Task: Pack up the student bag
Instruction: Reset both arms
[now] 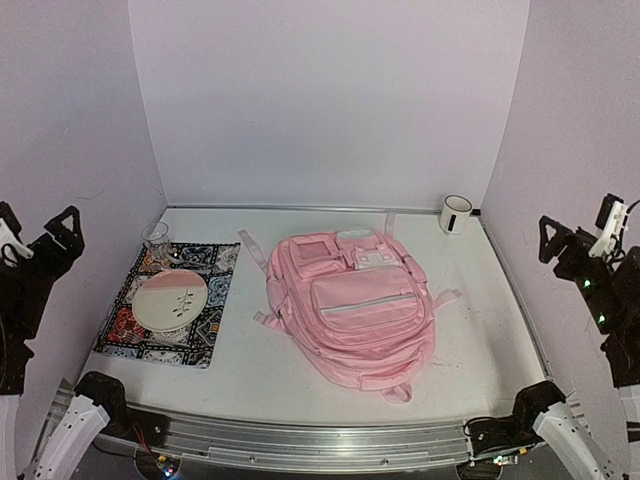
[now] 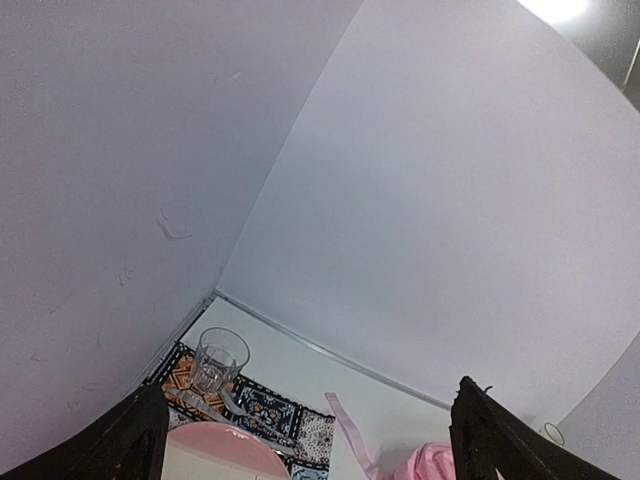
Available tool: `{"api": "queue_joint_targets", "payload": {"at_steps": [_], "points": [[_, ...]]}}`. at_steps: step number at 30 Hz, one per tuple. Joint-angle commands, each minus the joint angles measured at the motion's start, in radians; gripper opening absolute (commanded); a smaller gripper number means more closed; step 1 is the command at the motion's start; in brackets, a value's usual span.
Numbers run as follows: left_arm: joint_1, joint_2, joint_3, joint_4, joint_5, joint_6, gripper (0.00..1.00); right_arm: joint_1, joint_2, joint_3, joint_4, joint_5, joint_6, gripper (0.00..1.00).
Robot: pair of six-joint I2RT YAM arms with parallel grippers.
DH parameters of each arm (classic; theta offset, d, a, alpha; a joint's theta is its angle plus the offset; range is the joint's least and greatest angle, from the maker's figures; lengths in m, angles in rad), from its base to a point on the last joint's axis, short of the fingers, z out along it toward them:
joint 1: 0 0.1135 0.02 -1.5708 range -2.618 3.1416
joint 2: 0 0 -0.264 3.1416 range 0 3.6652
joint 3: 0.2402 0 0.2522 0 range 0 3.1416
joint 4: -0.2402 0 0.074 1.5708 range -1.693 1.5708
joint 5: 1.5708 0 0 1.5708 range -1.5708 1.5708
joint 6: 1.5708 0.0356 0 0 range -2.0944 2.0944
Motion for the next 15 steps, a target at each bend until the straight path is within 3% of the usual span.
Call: {"api": "queue_joint_targets", "payload": {"at_steps": [1, 6, 15], "points": [[0.002, -0.166, -0.039, -0.047, -0.023, 0.055, 1.00, 0.004, -0.138, -0.082, -0.069, 0.033, -0.019, 0.98], [0.002, -0.233, -0.088, -0.054, -0.014, 0.063, 0.99, 0.004, -0.233, -0.139, -0.069, 0.040, -0.007, 0.98], [0.002, -0.213, -0.094, -0.063, -0.009, 0.058, 1.00, 0.003, -0.207, -0.144, -0.076, 0.021, -0.002, 0.98]]}}
